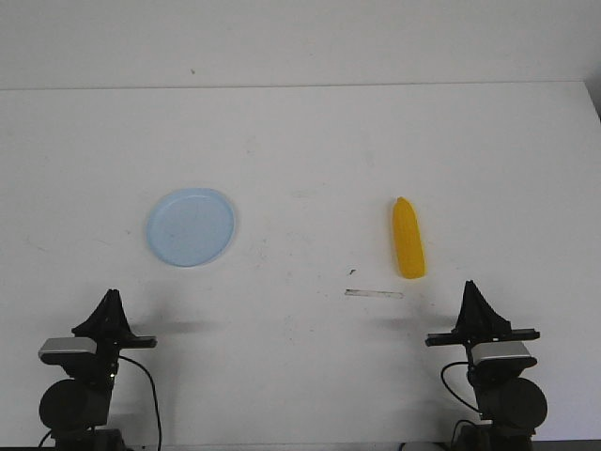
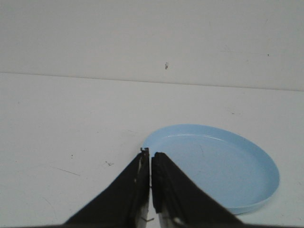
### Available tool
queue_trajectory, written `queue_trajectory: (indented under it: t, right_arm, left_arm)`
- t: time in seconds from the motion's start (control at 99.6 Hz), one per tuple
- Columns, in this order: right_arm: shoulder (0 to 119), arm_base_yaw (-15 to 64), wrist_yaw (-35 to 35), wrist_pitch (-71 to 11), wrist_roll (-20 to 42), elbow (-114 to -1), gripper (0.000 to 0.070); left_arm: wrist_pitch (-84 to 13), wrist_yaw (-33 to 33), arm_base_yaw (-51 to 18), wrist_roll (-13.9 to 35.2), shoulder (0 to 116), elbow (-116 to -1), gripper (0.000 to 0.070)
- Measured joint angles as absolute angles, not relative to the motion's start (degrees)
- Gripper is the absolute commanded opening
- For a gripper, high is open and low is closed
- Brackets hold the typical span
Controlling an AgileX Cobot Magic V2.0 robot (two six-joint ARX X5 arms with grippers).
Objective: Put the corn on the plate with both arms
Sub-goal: 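Move the left gripper forward to the edge of the light blue plate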
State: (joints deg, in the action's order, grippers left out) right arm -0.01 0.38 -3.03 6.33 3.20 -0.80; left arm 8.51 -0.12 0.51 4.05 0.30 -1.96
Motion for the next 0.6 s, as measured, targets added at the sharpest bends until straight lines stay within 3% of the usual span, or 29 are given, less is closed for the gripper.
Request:
queue_trajectory:
  t: [0.422, 0.603]
  right_arm:
    - [-0.01, 0.38, -3.03, 6.33, 3.20, -0.80, 0.0015]
    - [-0.01, 0.38, -3.03, 6.33, 3.20, -0.80, 0.0015]
  left_arm:
    - [9.63, -2.96, 0.51, 4.25, 0.38, -2.28, 0.0001]
    - [9.15, -6.15, 0.51, 3.79, 4.58, -10.24, 0.0001]
